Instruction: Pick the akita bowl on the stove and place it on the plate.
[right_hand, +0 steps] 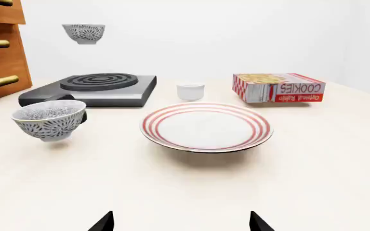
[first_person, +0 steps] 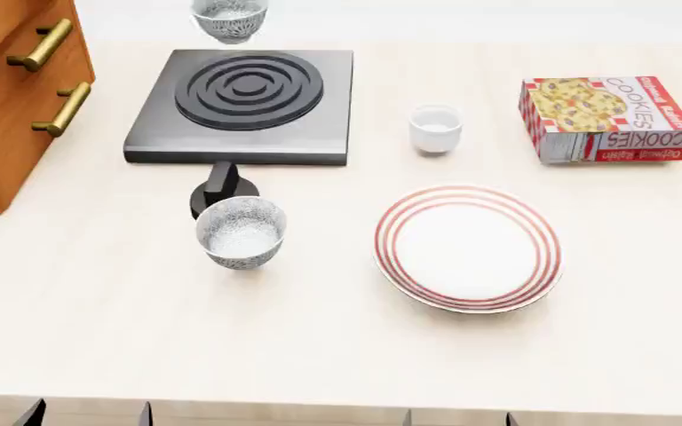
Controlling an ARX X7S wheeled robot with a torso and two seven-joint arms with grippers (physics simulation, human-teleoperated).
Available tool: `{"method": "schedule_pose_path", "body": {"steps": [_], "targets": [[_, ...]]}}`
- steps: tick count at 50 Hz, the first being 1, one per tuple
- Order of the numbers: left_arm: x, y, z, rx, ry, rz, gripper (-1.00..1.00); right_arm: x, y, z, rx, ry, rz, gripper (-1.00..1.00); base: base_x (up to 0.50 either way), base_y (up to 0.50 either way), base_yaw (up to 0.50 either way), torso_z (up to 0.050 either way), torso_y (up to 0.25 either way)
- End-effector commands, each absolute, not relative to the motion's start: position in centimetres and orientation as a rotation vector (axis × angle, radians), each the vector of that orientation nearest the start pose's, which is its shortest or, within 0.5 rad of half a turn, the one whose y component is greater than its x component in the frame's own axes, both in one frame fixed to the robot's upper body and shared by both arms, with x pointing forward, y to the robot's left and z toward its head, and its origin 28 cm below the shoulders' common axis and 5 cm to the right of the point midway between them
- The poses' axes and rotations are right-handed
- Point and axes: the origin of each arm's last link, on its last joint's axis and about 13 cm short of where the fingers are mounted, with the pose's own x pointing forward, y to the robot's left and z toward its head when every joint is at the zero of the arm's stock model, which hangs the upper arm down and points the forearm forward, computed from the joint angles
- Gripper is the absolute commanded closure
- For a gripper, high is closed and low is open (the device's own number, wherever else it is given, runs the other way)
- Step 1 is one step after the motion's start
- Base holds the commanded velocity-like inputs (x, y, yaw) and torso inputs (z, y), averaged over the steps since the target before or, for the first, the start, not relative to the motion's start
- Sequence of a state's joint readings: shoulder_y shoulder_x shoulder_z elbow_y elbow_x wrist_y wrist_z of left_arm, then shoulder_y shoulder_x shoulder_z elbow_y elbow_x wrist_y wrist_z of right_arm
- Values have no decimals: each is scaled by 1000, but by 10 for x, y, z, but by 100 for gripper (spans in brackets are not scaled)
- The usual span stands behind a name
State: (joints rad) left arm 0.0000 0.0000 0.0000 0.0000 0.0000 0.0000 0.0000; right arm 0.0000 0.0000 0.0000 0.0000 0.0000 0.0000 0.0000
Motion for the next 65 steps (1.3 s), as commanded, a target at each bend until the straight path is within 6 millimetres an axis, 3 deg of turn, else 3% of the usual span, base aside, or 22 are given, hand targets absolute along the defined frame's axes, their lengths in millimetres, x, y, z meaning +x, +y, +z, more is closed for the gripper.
{"method": "schedule_pose_path", "body": {"steps": [1,25,31,36,46,53,62,65], "targets": [[211,205,11,22,4,-7,-100,210,-96,12,5,-1,3,-100,0,0,0,0,0],[211,204,8,52,13,-17,-100,209,-95,10,-1,5,8,-100,0,0,0,0,0],[209,204,10,44,4,-16,-100,211,-93,12,-88,-5,79,-100,0,0,0,0,0],[210,204,8,42,2,-16,-100,218,-91,26,-151,-30,114,-100,0,0,0,0,0],[209,204,9,41,5,-14,-100,256,-72,108,-187,-190,147,-100,0,0,0,0,0],[208,204,10,41,8,-13,-100,287,-64,188,-158,-311,123,-100,0,0,0,0,0],[209,204,10,44,9,-11,-100,301,-77,280,-112,-360,89,-100,0,0,0,0,0],[209,204,9,45,9,-11,-100,297,-86,291,-138,-345,96,-100,0,0,0,0,0]]}}
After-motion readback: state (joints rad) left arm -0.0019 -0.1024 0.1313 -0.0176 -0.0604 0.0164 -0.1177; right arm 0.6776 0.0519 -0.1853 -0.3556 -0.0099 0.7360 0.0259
